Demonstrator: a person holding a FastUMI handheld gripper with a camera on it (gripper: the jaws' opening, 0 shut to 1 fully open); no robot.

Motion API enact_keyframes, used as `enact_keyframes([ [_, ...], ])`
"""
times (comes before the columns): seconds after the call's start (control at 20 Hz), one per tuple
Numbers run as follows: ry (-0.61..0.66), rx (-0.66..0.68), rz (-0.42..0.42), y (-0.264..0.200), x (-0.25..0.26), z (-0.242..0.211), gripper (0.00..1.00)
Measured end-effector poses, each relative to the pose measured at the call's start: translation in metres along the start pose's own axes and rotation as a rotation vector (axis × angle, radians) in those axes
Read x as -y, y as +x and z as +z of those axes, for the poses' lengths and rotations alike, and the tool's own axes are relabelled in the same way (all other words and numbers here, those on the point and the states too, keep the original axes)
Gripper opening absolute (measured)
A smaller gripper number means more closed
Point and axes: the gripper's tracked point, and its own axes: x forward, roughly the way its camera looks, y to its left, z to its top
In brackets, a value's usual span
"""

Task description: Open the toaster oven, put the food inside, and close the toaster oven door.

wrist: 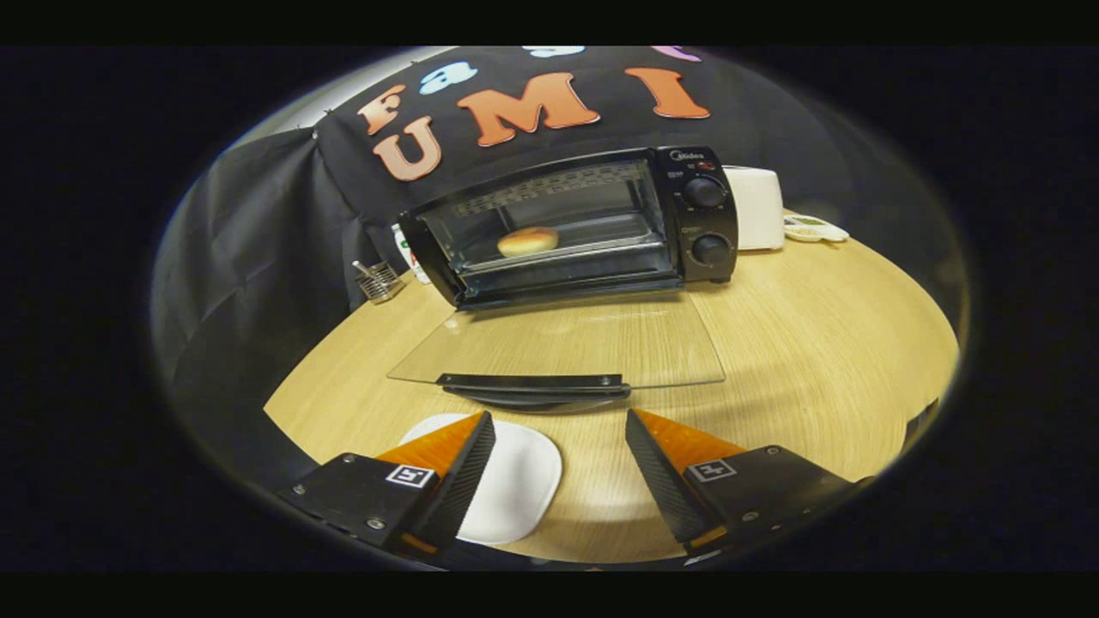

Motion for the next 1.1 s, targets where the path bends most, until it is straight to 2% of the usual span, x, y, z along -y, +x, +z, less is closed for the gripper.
enact_keyframes([
  [0.25, -0.041, -0.002, -0.073, 0.017, 0.008, 0.000, 0.91],
  [0.5, -0.051, 0.042, -0.091, 0.013, 0.001, 0.018, 0.91],
  [0.95, 0.003, 0.205, -0.011, -0.007, -0.015, 0.092, 0.92],
  [1.1, 0.025, 0.277, 0.016, -0.007, -0.019, 0.121, 0.95],
])
